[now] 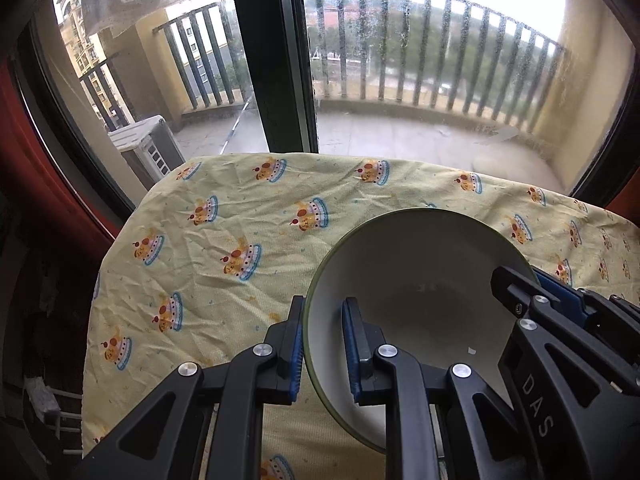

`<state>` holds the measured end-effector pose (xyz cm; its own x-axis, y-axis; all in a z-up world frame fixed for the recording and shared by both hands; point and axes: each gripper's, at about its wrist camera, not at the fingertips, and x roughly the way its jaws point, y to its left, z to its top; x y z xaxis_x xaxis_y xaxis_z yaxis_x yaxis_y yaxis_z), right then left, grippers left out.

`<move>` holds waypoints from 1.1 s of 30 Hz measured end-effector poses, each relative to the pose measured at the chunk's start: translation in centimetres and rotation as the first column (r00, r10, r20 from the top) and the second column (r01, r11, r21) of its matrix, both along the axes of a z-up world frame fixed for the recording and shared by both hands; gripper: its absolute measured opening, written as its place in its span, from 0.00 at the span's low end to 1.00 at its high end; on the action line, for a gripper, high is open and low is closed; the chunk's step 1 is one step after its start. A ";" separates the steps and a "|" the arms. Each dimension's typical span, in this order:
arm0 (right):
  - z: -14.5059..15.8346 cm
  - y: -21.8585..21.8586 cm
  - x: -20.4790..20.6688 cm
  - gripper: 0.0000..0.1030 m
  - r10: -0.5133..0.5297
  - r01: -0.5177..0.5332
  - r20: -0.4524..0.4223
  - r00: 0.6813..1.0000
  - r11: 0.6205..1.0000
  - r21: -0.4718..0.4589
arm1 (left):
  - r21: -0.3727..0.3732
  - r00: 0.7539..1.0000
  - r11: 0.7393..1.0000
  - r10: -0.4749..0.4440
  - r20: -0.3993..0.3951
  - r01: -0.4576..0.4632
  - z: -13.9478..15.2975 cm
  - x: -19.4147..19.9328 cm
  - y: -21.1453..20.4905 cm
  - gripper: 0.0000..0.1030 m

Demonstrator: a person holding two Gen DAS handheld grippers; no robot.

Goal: Organize plates and bowls
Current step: 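Carry the white bowl toward the other bowls with both tools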

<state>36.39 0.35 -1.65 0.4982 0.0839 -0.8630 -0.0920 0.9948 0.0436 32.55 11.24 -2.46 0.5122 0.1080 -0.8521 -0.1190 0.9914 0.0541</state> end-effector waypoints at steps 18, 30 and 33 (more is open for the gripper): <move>6.9 -1.6 -10.4 0.20 -0.094 0.096 0.072 0.993 0.995 -0.012 | -0.024 0.991 0.994 -0.105 0.078 0.107 6.1 -8.5 -1.2 0.15; 9.0 -5.6 -16.1 0.20 -0.198 0.200 0.088 0.976 0.980 -0.014 | -0.033 0.976 0.979 -0.199 0.090 0.203 7.6 -12.6 -5.1 0.15; 9.3 -6.9 -17.0 0.20 -0.204 0.205 0.087 0.975 0.979 -0.001 | -0.023 0.974 0.978 -0.206 0.091 0.209 7.9 -13.4 -6.3 0.15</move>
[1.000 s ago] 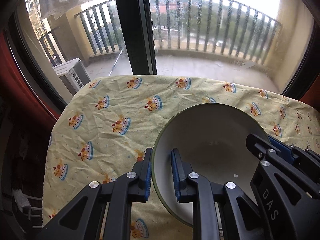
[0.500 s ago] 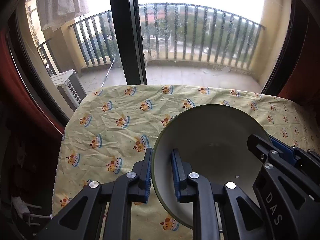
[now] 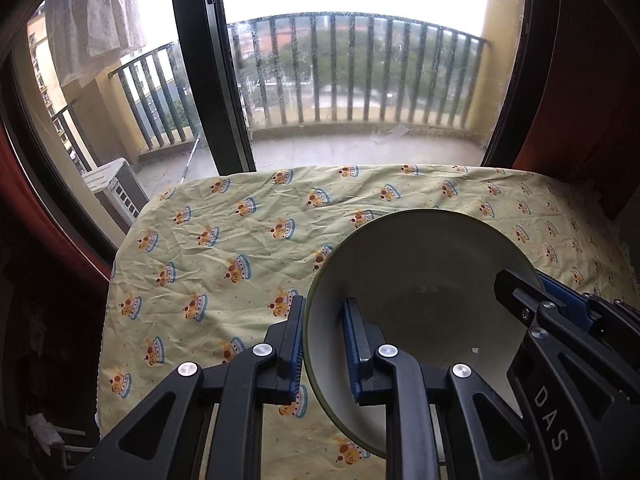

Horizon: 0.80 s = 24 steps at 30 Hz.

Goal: Organize plates and bowls
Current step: 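Carry the white bowl toward the other bowls with both tools, then lower the bowl onto the other bowls and open the left tool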

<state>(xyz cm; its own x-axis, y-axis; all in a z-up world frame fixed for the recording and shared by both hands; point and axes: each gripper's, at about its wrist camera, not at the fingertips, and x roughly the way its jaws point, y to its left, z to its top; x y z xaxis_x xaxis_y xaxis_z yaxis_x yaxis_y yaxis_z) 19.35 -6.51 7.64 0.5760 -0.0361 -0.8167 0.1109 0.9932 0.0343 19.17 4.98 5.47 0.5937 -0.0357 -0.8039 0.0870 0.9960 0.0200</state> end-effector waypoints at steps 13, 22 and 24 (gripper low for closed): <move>-0.7 -6.3 -3.0 0.20 0.085 -0.084 -0.046 0.995 0.996 0.017 | -0.013 0.997 0.999 0.048 -0.065 -0.049 -1.0 -3.1 -5.9 0.15; -2.0 -10.6 -4.4 0.19 0.132 -0.130 -0.104 0.986 0.991 0.028 | -0.008 0.991 0.997 0.071 -0.114 -0.072 -2.3 -4.8 -9.8 0.15; -2.3 -11.3 -4.7 0.20 0.135 -0.132 -0.116 0.984 0.991 0.037 | -0.013 0.989 0.997 0.076 -0.129 -0.078 -2.5 -5.1 -10.3 0.15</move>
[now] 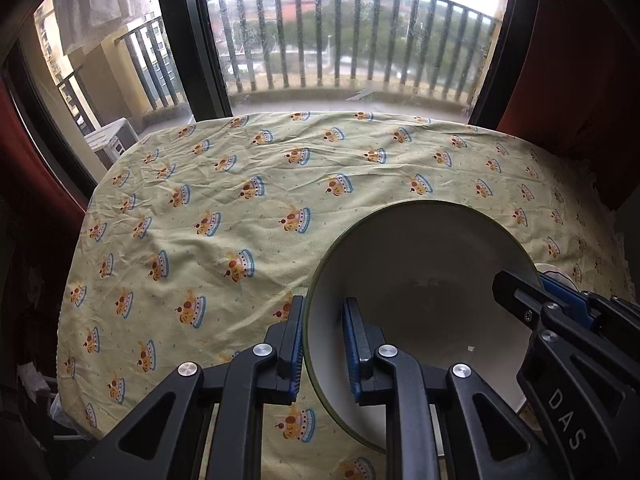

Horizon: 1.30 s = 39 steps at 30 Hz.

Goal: Organize plates and bowls
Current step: 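Lower the bowl onto the other bowls and open the left tool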

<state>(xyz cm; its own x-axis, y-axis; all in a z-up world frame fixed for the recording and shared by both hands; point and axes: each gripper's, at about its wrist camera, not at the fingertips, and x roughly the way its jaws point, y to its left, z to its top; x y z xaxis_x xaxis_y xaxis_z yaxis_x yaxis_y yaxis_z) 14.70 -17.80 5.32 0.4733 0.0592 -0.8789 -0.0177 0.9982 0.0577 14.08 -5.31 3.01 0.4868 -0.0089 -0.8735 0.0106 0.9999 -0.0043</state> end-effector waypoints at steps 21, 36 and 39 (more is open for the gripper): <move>-3.9 -3.0 -1.0 0.19 0.011 -0.007 -0.133 0.991 0.999 0.034 | 0.021 0.996 1.000 -0.017 -0.084 0.019 -3.3 -0.9 -2.3 0.15; -4.6 -2.4 -0.4 0.20 0.022 -0.023 -0.122 0.992 1.000 -0.007 | 0.053 0.995 0.998 -0.036 -0.093 0.041 -4.1 -0.5 -2.7 0.15; -4.7 -2.6 -0.7 0.19 0.020 -0.022 -0.112 0.993 1.000 -0.013 | 0.066 0.995 0.997 -0.040 -0.093 0.046 -4.3 -0.7 -3.1 0.15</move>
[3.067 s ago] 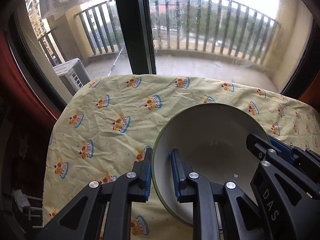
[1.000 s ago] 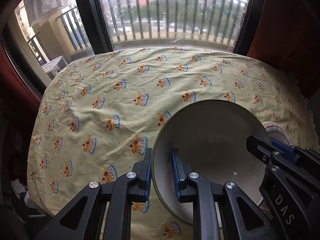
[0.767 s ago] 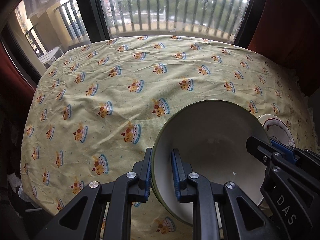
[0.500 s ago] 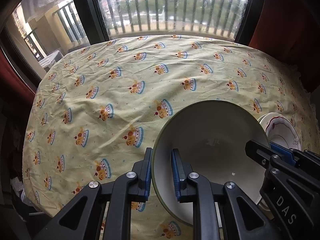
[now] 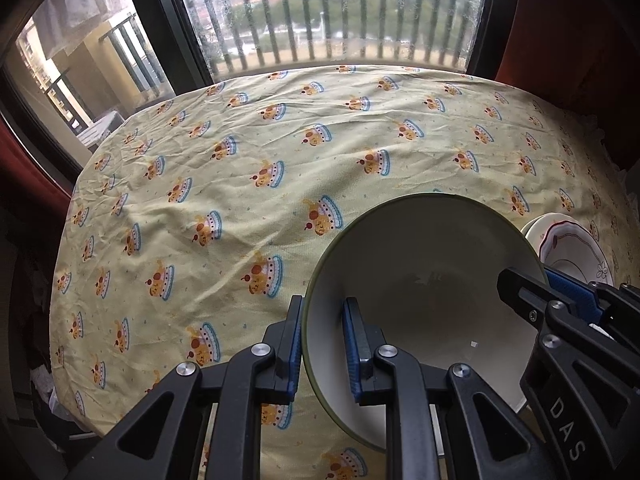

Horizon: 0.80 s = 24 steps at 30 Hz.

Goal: Organize plates and bowls
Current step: 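Lower the bowl onto the other bowls and open the left tool, then grasp the rim of the stacked white bowls with the right tool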

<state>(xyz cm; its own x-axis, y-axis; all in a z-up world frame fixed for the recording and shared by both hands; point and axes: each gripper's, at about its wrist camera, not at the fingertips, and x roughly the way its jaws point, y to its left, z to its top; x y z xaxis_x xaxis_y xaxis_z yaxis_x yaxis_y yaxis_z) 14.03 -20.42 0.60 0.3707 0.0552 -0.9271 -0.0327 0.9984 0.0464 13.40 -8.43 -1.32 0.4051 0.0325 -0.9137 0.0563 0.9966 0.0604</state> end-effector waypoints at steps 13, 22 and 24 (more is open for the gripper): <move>0.7 -0.6 -1.1 0.59 0.081 -0.082 0.028 0.996 0.995 0.049 | -0.022 0.998 0.998 0.064 0.013 -0.064 0.9 -1.8 0.1 0.37; 0.6 -2.7 -1.6 0.70 0.043 -0.044 0.013 0.999 0.992 0.117 | -0.073 0.999 0.996 0.051 0.017 -0.050 1.2 -2.3 0.3 0.67; 0.4 -3.0 -1.7 0.71 0.021 -0.023 0.015 1.000 0.992 0.123 | -0.075 0.999 0.996 0.043 0.009 -0.042 0.9 -2.0 0.4 0.68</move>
<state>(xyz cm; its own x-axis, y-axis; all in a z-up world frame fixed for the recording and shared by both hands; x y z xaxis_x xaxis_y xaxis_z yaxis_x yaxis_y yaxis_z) 12.35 -23.38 1.05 0.3803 0.1765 -0.9079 -0.0560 0.9842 0.1679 11.40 -8.00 -0.44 0.4144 -0.0187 -0.9099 0.0133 0.9998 -0.0145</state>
